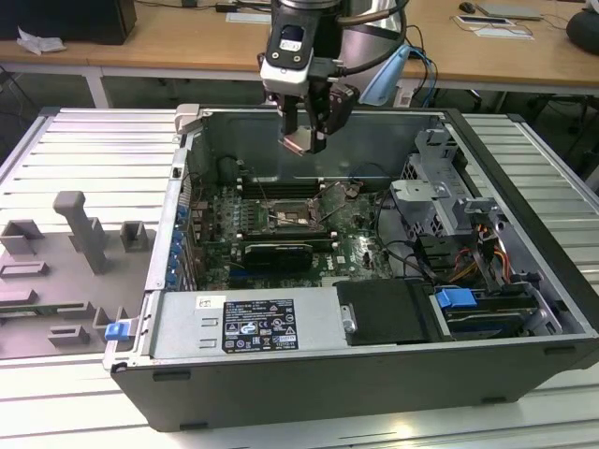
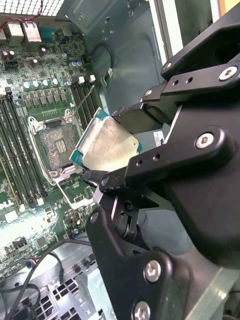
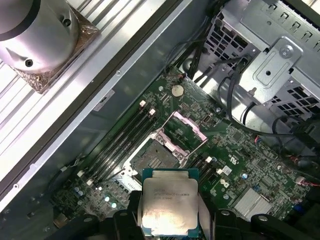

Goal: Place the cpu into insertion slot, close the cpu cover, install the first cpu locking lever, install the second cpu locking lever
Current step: 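Place the cpu into insertion slot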

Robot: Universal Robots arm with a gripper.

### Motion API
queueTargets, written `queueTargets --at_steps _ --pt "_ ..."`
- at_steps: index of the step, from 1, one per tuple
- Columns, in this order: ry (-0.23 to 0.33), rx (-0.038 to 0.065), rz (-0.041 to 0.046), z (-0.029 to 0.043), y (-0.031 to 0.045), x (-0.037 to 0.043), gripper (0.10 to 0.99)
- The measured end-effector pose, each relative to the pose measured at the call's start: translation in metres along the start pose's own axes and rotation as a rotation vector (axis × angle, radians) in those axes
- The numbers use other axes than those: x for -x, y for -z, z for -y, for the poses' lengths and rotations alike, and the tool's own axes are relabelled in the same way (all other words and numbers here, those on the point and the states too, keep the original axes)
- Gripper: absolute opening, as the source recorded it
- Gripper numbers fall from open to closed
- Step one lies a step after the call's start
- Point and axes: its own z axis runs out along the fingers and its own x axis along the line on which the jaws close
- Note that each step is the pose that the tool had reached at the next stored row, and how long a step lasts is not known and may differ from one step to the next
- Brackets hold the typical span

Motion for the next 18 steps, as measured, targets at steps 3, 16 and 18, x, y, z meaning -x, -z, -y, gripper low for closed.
queueTargets --at_steps 3,16,18 --pt "-0.07 -0.001 0.0045 0.0003 -0.004 0.0001 0.533" --pt "-0.232 -0.005 0.0127 0.0014 -0.0154 0.0002 0.533" --pt "-0.266 -0.005 0.0148 0.0015 -0.017 0.0003 0.533"
